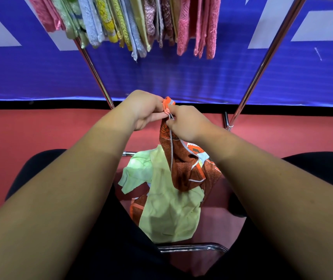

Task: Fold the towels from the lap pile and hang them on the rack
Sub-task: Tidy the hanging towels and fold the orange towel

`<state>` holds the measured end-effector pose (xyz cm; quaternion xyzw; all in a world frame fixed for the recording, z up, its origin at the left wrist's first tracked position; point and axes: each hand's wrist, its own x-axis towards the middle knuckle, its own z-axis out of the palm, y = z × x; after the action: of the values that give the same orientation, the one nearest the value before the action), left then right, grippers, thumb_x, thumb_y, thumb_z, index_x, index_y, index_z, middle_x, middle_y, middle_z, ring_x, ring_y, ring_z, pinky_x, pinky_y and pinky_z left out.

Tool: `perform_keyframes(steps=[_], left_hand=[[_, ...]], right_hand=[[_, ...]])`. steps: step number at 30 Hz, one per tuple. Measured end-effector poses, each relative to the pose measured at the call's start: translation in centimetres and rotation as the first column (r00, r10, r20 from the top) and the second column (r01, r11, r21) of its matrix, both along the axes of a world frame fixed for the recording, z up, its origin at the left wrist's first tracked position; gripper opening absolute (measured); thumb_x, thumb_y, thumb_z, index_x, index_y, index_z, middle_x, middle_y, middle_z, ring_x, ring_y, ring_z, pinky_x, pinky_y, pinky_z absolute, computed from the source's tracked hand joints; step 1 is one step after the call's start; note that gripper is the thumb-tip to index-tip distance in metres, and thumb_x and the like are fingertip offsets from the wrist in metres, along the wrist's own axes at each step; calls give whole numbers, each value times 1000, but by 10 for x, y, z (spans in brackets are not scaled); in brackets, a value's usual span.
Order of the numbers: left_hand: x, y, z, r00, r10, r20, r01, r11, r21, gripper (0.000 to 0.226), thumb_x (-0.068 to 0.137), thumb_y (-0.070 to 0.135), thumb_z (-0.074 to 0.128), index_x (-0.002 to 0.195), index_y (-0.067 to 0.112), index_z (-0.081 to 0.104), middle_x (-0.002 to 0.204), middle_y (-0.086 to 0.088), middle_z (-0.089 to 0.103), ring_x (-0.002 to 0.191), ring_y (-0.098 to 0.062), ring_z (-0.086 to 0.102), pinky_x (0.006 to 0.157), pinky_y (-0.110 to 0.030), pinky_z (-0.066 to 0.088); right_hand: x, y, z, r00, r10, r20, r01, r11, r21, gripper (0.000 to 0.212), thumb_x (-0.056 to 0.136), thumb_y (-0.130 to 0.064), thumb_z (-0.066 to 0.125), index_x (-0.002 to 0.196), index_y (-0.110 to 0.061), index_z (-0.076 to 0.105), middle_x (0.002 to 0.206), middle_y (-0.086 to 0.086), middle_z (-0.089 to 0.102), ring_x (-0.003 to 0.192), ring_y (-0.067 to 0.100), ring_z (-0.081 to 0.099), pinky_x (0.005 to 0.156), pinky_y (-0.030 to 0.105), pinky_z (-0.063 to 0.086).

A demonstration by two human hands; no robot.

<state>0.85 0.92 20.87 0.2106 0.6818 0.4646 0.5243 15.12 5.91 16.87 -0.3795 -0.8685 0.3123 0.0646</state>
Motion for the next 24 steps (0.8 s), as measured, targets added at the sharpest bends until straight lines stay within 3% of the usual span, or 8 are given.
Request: perform_keyframes(steps=[4,7,12,15,17,19,21,24], left_hand=[[1,0,1,997,72,20,-73,997,10,23,93,-21,56,84,-2,66,102,-18,74,97,-22,76,73,-27,66],[-2,0,-1,996,83,26,-84,996,8,20,90,-20,64,85,-1,63,107,-20,73,100,-22,77,75,-27,66],[-9,3,-4,995,82,61,-84,996,35,52,87,-20,66,133,4,60,121,-20,71,107,-25,76,78,-31,66],[-14,4,-3,999,17,-31,-16,999,51,52,89,-18,61,128,15,70,103,-16,74,89,-20,78,80,-31,66],[-18,4,-6,972,-95,-215,107,993,40,52,87,-14,63,122,23,75,95,-11,75,74,-15,72,68,-27,64],[-22,0,-11,895,-201,-398,229,973,24,40,87,-6,72,109,28,78,85,0,73,67,-9,62,60,-25,54],[-26,-2,-15,793,-242,-559,281,960,-16,24,86,8,79,94,31,78,90,-1,71,78,-12,61,75,-31,55],[-33,-12,-16,459,-362,-811,231,930,-284,14,88,41,80,100,40,74,113,-11,52,104,-26,47,99,-39,47]], right_hand=[[0,1,0,999,-1,-52,4,999,50,33,100,-21,60,132,-16,67,112,10,75,105,32,67,82,34,48],[1,2,0,996,-6,-92,12,998,67,32,101,-23,60,132,-22,70,108,8,77,100,29,68,81,37,49],[3,1,1,991,-35,-131,41,998,40,23,105,-21,53,111,-20,75,84,1,69,77,21,55,69,32,35],[3,-2,10,980,-93,-174,91,996,-18,31,107,-22,51,77,-23,60,67,-5,57,64,16,50,64,35,34],[3,-2,18,971,-130,-200,120,991,-60,30,107,-26,51,81,-20,65,71,-4,64,68,14,56,64,37,40],[3,-2,24,962,-152,-227,133,986,-98,25,106,-26,53,94,-14,72,82,1,71,79,20,63,72,37,47],[8,-1,28,962,-140,-236,117,987,-106,21,105,-24,55,102,-16,74,89,1,74,85,20,65,78,37,49],[18,-2,34,960,-123,-253,112,992,-60,19,107,-23,54,109,-21,73,94,-3,73,89,17,64,76,31,47]])
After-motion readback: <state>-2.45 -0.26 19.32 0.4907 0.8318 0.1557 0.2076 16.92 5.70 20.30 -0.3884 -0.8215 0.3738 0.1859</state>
